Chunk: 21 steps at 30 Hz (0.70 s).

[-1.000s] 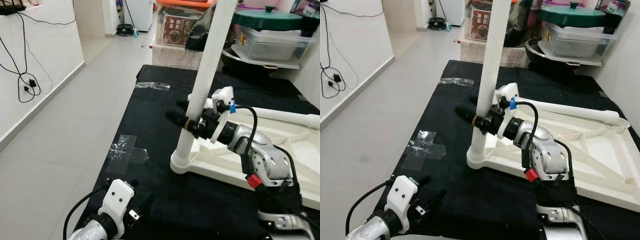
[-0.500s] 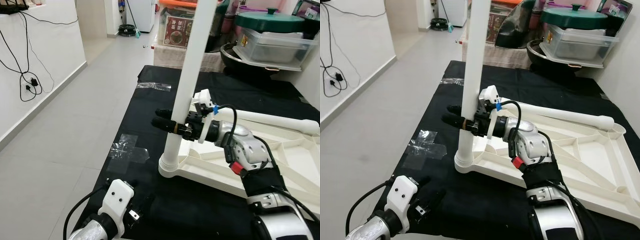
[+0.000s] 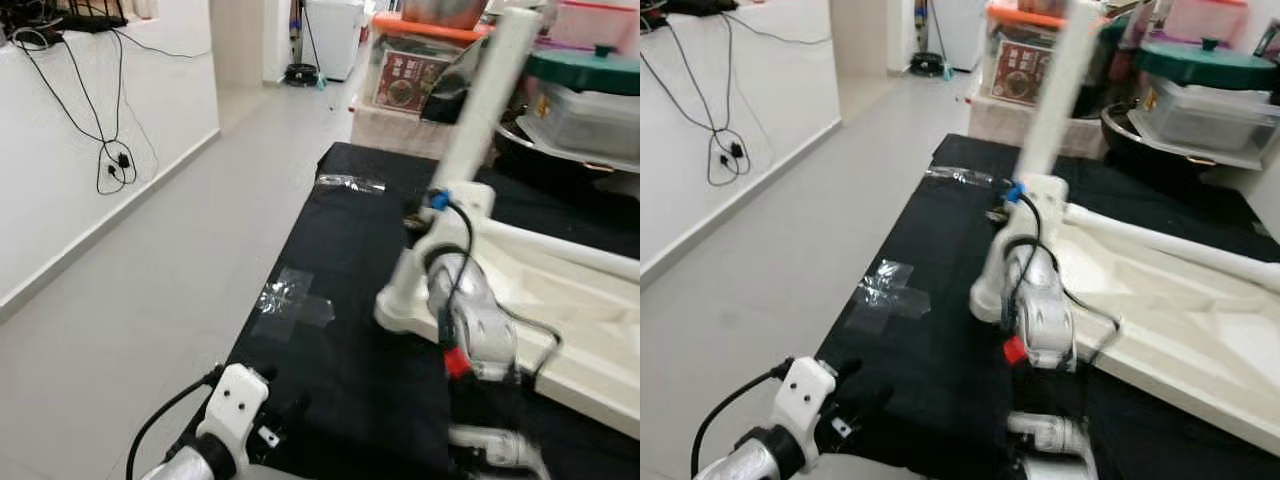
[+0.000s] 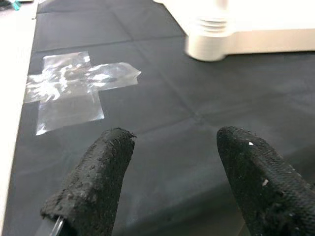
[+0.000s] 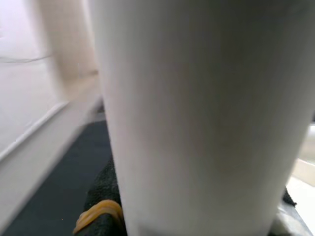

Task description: Building children table

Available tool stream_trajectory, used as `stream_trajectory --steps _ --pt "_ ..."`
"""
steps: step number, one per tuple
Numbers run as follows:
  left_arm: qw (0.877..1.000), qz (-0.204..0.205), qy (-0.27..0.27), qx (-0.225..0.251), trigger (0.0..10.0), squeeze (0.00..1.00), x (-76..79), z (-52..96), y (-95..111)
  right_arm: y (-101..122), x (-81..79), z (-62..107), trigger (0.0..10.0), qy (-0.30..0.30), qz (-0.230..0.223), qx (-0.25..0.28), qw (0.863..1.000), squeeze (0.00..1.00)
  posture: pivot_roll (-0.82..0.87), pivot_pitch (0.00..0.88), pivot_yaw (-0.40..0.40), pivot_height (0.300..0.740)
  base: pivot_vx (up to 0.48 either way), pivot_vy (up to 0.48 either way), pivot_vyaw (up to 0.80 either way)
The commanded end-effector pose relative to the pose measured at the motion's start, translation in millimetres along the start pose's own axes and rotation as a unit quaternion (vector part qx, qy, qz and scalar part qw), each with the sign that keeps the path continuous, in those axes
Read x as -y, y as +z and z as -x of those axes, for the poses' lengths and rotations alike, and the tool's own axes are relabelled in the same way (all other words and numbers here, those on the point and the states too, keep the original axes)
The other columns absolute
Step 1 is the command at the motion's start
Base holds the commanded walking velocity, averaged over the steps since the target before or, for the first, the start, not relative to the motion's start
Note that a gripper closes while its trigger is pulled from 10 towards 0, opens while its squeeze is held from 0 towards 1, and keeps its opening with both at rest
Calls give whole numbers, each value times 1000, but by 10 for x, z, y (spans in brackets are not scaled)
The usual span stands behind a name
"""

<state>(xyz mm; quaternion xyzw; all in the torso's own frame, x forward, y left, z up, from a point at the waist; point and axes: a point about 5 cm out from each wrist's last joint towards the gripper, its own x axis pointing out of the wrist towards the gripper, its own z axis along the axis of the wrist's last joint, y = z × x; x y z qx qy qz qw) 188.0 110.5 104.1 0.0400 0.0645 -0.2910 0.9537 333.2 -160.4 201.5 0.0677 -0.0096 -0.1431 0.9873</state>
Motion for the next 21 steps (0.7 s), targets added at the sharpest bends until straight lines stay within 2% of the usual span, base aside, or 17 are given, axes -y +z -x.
stream_trajectory --steps 1,4,5,6,9,10,11,12,13,14,16,17,18,19,20,21 --pt "1000 -5 -7 -1 10000 0 23 -5 -8 -102 70 65 0 -47 1 -27 999 0 138 0 -122 740 0 0 0" --pt "1000 -7 -4 -1 10000 0 25 2 -9 -160 -76 134 0 -40 -10 -46 998 0 139 0 -122 740 0 0 0" --pt "1000 -7 -4 -1 10000 0 24 2 -9 -174 -156 141 2980 -18 -20 -47 999 0 136 0 -122 740 0 0 0" --pt "1000 -6 -4 -1 10000 0 22 2 -11 -153 -244 152 10000 8 -29 -36 999 624 138 0 -122 740 0 0 0" --pt "1000 -6 -5 -1 10000 0 21 3 -11 -133 -299 161 10000 24 -34 -28 999 624 136 0 -122 740 0 0 0" --pt "1000 -5 -5 -1 10000 0 20 3 -11 -100 -361 172 10000 45 -41 -17 998 1000 134 0 -122 740 0 0 0" --pt "1000 -5 -5 -1 10000 0 20 3 -11 -100 -361 172 10000 45 -41 -17 998 1000 134 0 -122 740 0 0 0" --pt "1000 -5 -5 -1 10000 0 17 0 -9 -50 -419 145 10000 95 -64 -6 993 537 134 0 -120 740 0 0 0" --pt "1000 -5 -5 -1 10000 0 17 0 -9 -50 -419 145 10000 95 -64 -6 993 537 134 0 -120 740 0 0 0" --pt "1000 -5 -5 -1 10000 0 16 -4 -10 16 -424 80 10000 157 -78 14 984 0 133 0 -119 740 0 0 0" --pt "1000 -5 -5 -1 10000 0 16 -7 -10 41 -409 57 10000 169 -74 24 983 0 133 0 -119 740 0 0 0" --pt "1000 -5 -5 -1 10000 0 15 -9 -9 79 -393 22 10000 206 -76 36 975 0 129 0 -120 740 0 0 0" --pt "1000 -5 -5 0 10000 0 13 -12 -6 110 -367 -14 10000 271 -93 33 958 0 127 1 -121 740 0 0 0" --pt "1000 -5 -5 0 10000 0 13 -12 -6 110 -367 -14 10000 271 -93 33 958 0 127 1 -121 740 0 0 0" --pt "1000 -4 -5 1 10000 0 12 -14 -4 136 -349 -29 10000 316 -110 30 942 0 127 1 -121 740 0 0 0" --pt "1000 -4 -5 1 10000 0 12 -17 -3 150 -318 -33 10000 373 -115 20 921 0 128 3 -119 740 0 0 0"
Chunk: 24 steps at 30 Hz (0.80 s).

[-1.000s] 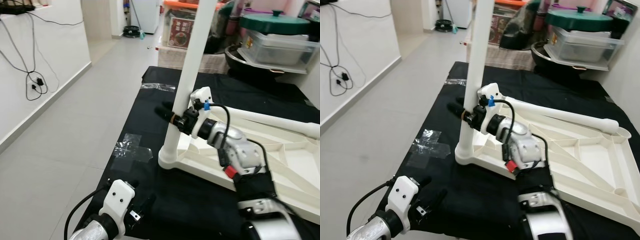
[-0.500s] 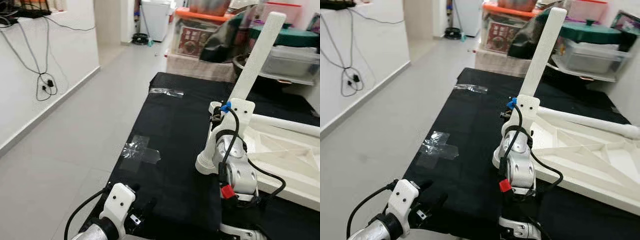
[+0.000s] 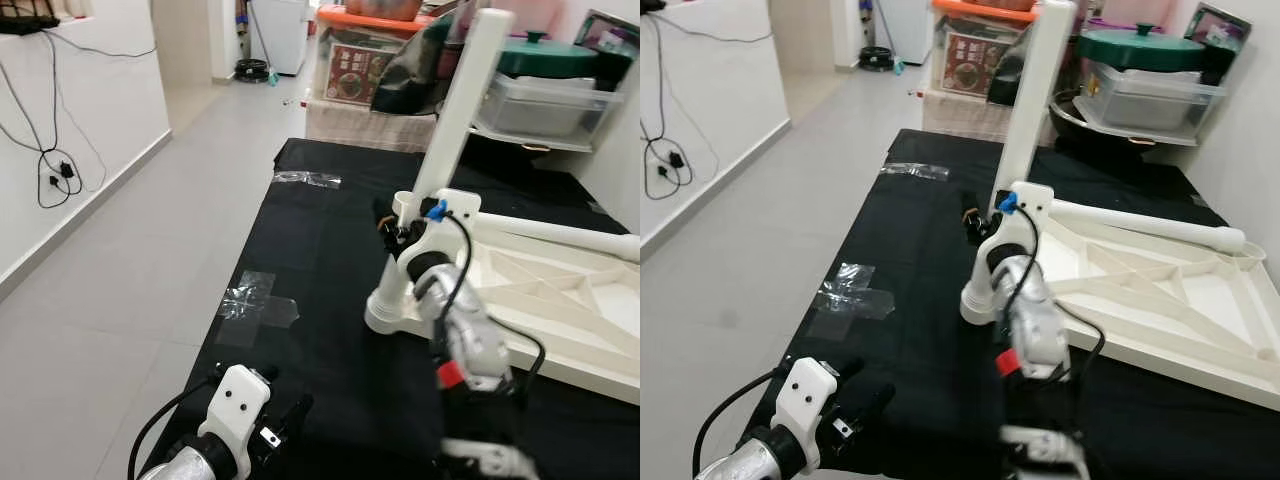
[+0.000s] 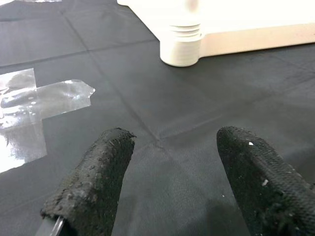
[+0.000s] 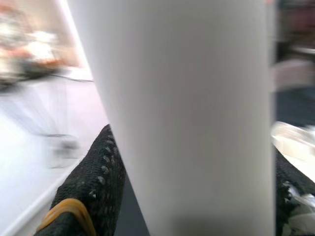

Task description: Building children table

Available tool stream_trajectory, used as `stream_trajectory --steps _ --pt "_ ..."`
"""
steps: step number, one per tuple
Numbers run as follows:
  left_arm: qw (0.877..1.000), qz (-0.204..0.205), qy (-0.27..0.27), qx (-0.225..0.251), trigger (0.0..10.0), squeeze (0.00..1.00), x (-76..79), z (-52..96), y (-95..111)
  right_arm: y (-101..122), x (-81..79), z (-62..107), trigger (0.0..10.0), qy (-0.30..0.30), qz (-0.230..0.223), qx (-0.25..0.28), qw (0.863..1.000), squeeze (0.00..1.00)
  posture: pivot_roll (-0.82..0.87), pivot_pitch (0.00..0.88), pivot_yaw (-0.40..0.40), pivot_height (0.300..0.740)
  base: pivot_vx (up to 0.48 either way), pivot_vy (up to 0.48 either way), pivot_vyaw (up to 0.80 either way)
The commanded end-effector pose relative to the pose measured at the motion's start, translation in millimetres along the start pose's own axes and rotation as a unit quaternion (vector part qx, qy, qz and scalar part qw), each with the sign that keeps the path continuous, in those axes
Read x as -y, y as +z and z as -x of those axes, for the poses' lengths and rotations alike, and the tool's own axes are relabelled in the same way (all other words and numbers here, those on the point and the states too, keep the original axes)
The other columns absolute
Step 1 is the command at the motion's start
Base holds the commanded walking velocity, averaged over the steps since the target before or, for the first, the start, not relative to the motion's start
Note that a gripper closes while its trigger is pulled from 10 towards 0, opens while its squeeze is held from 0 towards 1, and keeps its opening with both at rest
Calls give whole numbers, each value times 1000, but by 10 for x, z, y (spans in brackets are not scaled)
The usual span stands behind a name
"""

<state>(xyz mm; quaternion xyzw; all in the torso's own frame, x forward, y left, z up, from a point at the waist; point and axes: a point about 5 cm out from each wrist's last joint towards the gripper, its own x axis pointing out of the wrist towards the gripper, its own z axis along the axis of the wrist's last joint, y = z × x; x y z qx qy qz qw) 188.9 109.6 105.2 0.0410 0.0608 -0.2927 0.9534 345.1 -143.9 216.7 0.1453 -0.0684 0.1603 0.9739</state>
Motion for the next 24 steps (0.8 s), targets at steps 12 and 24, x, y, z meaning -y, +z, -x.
stream_trajectory --steps 12,24 --pt "1000 -5 -1 -1 10000 0 3 -11 -7 -248 -313 276 10000 492 47 -175 852 0 141 10 -122 740 0 0 0" --pt "1000 -4 -1 -2 10000 0 -1 2 -6 -264 -283 48 0 391 42 -137 909 0 137 17 -122 740 0 0 0"
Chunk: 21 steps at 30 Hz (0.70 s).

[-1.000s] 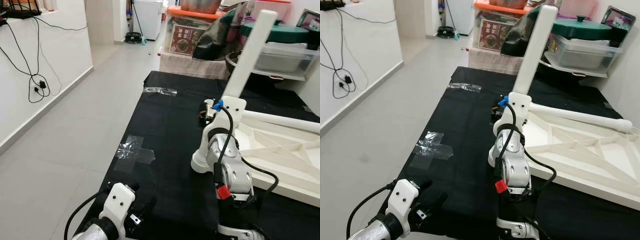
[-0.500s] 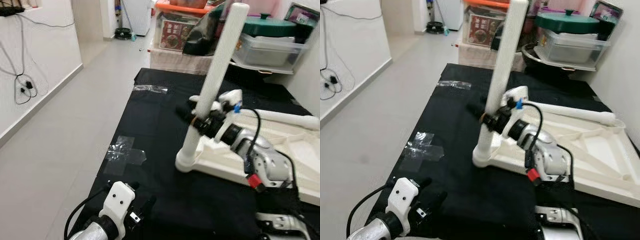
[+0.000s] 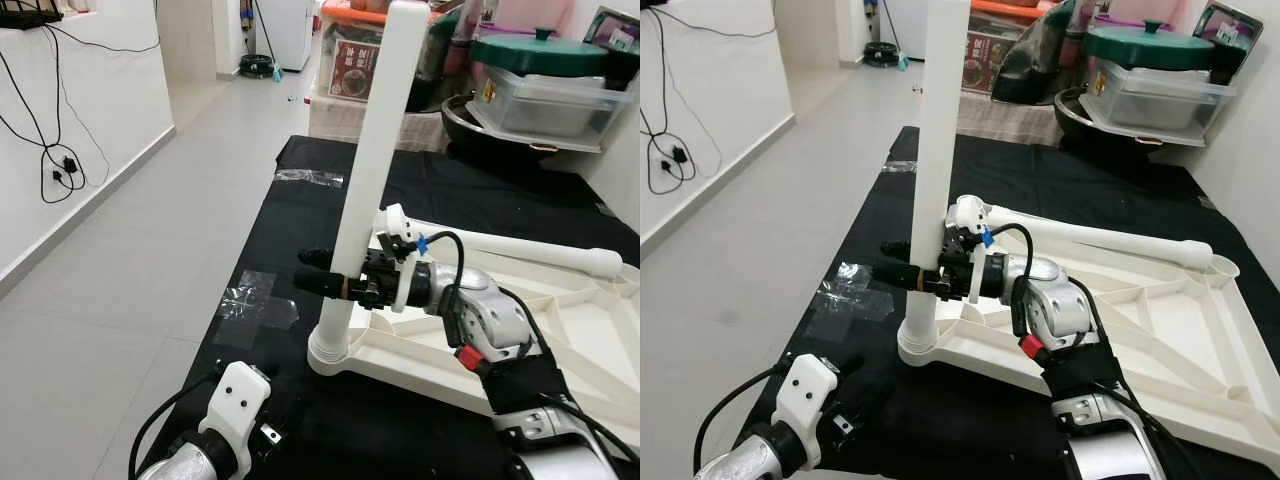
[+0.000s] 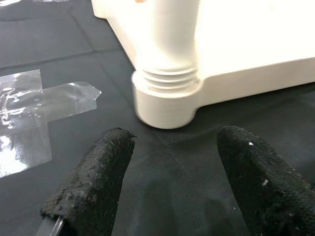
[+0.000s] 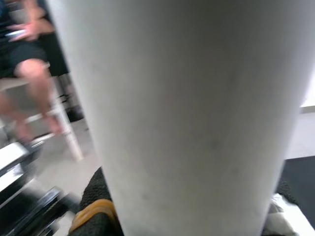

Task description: Building children table

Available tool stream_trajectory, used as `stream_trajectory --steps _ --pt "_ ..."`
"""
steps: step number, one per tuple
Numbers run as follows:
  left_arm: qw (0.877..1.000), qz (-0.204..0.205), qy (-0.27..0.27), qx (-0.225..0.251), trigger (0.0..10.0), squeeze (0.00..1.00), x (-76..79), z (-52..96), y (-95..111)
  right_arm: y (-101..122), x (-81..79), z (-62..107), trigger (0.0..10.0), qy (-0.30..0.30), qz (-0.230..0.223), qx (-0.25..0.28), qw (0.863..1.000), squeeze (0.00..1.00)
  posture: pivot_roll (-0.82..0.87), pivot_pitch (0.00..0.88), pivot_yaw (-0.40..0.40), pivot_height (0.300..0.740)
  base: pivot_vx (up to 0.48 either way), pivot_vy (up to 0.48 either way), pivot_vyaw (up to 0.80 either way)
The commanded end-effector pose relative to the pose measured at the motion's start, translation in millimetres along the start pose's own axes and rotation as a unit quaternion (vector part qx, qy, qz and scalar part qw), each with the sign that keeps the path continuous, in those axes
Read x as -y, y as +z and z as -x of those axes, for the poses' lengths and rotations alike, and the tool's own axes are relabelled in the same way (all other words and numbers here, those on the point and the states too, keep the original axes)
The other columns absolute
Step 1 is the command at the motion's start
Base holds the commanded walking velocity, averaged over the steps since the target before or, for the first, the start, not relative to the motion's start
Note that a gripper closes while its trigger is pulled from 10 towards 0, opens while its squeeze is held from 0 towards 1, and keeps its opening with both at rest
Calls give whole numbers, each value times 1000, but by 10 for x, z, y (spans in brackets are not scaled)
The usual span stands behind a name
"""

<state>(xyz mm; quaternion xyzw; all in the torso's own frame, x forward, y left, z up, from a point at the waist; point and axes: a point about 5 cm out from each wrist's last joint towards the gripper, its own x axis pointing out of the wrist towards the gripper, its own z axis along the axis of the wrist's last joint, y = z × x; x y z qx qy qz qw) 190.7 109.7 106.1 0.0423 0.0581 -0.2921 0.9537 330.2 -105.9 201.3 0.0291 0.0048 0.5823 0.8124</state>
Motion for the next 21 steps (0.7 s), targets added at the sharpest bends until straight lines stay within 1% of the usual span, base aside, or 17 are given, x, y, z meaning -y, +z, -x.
stream_trajectory --steps 1,2,4,5,6,7,8,9,10,12,13,14,15,16,18,20,21 --pt "1000 -2 -2 -4 10000 0 10 15 -16 -40 57 51 0 -65 -15 9 998 0 137 17 -122 740 0 0 0" --pt "1000 -2 -2 -4 10000 0 10 15 -16 -40 57 51 0 -65 -15 9 998 0 137 17 -122 740 0 0 0" --pt "1000 -1 -3 -4 10000 0 9 16 -16 -71 141 54 0 -161 -17 15 987 0 136 19 -120 740 0 0 0" --pt "1000 -1 -3 -4 10000 0 9 16 -16 -71 141 54 0 -161 -17 15 987 0 136 19 -120 740 0 0 0" --pt "1000 -1 -3 -4 10000 0 9 14 -16 -93 228 81 0 -258 -19 18 966 0 135 20 -119 740 0 0 0" --pt "1000 -1 -4 -5 10000 0 8 13 -16 -131 324 167 0 -395 -16 18 918 0 131 20 -115 740 0 0 0" --pt "1000 -1 -4 -5 10000 0 8 13 -16 -131 324 167 0 -395 -16 18 918 0 131 20 -115 740 0 0 0" --pt "1000 -1 -4 -5 10000 0 8 13 -15 -141 345 206 0 -437 -12 17 899 0 131 20 -115 740 0 0 0" --pt "1000 -1 -5 -5 10000 0 7 13 -14 -176 346 339 0 -536 -7 9 844 0 128 20 -115 740 0 0 0" --pt "1000 -1 -5 -5 10000 0 8 15 -16 -218 264 544 0 -661 -6 4 751 0 128 22 -113 740 0 0 0" --pt "1000 -1 -5 -5 10000 0 9 15 -15 -226 214 604 0 -696 -9 5 718 0 131 19 -115 740 0 0 0" --pt "1000 -1 -6 -5 10000 0 9 14 -15 -225 188 619 0 -706 -12 7 708 0 131 19 -115 740 0 0 0" --pt "1000 -1 -6 -5 10000 0 9 14 -15 -225 188 619 0 -706 -12 7 708 0 131 19 -115 740 0 0 0" --pt "1000 -2 -4 -5 10000 0 7 16 -17 -221 98 508 0 -719 -30 14 694 0 136 20 -114 740 0 0 0" --pt "1000 -2 -4 -5 10000 0 6 16 -18 -219 68 453 0 -720 -37 15 692 0 136 19 -114 740 0 0 0" --pt "1000 -3 -4 -5 10000 0 6 16 -16 -220 40 361 0 -713 -48 17 700 0 136 19 -117 740 0 0 0" --pt "1000 -4 -4 -5 10000 0 7 15 -13 -212 9 187 10000 -691 -65 30 719 0 136 17 -117 740 0 0 0"
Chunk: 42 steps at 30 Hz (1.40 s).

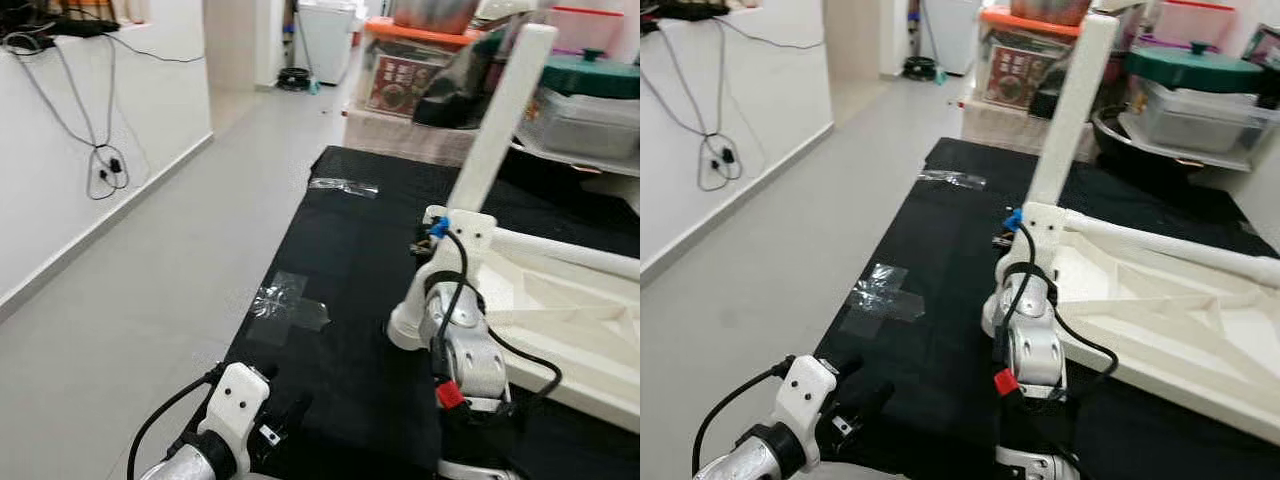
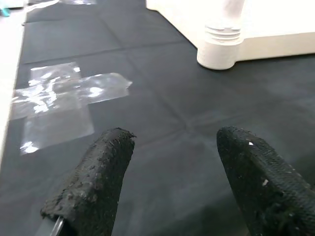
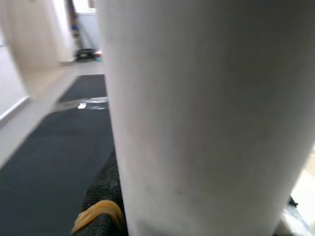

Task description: Building children table

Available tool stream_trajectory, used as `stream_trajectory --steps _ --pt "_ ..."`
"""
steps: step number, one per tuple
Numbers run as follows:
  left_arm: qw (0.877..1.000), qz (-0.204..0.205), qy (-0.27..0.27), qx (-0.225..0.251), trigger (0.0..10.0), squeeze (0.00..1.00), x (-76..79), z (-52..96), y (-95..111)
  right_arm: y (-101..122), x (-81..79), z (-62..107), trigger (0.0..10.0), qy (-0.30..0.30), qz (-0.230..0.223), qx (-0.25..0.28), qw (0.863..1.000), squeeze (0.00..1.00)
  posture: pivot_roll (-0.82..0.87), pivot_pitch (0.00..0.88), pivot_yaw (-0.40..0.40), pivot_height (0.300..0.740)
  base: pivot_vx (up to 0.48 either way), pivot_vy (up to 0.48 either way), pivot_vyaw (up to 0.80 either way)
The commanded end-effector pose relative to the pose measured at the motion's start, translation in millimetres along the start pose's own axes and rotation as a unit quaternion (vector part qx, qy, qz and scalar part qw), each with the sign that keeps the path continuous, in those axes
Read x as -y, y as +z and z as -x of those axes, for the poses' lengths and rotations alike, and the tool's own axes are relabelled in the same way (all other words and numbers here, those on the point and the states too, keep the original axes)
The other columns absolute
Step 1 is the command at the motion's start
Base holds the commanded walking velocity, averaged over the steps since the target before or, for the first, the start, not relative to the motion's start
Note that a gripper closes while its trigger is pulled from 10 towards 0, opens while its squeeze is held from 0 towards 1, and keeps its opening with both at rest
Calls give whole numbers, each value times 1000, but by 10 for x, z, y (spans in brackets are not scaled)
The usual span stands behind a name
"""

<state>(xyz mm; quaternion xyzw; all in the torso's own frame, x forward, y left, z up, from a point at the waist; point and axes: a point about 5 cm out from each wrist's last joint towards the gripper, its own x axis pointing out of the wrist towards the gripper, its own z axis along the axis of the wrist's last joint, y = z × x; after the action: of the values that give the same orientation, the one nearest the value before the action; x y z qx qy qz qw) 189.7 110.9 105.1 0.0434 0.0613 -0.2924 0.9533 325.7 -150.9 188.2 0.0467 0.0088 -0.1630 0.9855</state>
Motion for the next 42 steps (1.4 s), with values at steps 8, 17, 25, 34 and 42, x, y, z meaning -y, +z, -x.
stream_trajectory --steps 8,17,25,34,42 --pt "1000 -3 -3 -1 10000 0 15 1 -5 -13 -447 109 10000 102 -47 12 994 0 135 16 -119 740 0 0 0" --pt "1000 -1 -3 -1 10000 0 14 -13 -3 56 -433 61 10000 457 -98 -5 884 0 134 17 -117 740 0 0 0" --pt "1000 -2 2 0 10000 0 11 -17 -4 140 -270 187 10000 700 -29 -45 712 0 141 16 -125 740 0 0 0" --pt "1000 -2 3 -1 10000 0 16 -8 -11 141 -360 157 0 749 7 -41 661 0 150 7 -130 740 0 0 0" --pt "1000 2 6 0 10000 0 27 -7 -25 21 -336 119 0 676 -11 -29 736 0 133 0 -131 740 0 0 0"
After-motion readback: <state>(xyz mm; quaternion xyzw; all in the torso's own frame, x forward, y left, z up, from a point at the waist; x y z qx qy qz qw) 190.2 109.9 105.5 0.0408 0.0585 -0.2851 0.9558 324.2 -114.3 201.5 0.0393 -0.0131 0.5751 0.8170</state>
